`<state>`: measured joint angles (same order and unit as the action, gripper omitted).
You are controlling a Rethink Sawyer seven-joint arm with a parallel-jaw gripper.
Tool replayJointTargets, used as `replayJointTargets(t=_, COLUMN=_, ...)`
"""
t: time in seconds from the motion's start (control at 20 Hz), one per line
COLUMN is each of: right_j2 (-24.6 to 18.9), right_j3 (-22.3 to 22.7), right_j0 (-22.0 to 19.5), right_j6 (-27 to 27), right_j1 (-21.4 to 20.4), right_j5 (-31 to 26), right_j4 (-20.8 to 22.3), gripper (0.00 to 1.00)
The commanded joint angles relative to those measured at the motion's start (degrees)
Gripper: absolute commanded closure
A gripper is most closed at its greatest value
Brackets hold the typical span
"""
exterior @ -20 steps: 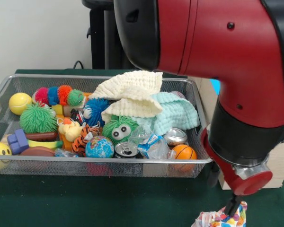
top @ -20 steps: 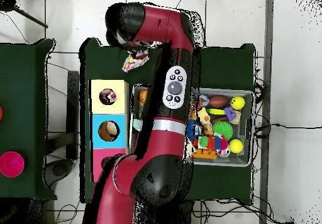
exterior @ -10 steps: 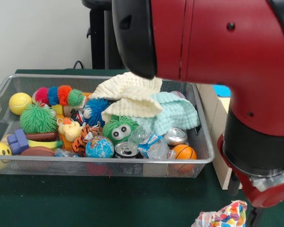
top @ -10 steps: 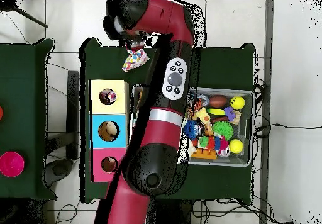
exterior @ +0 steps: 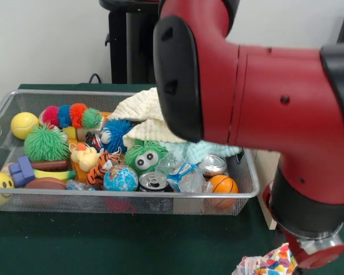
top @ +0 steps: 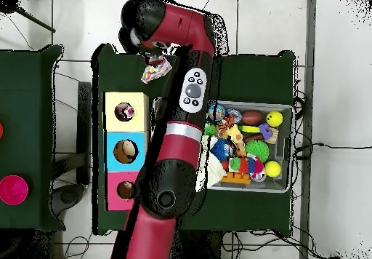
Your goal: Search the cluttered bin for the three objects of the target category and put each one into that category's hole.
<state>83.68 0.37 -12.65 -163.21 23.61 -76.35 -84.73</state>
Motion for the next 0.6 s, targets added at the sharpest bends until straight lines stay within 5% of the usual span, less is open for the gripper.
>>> replayJointTargets(t=0.05, right_j2=5.0, right_j3=3.1, right_j0=-0.7, right_j6=2.0, right_j1=4.3, right_j5=1.9, right_j4=0.8, gripper=0.0)
replayJointTargets(t=0.6, right_j2=-3.7, right_j3=5.3, right_j0=0.8, right_j6=3.8, right_j1=6.2, right_j5=7.2, right_j4=8.8, gripper=0.0)
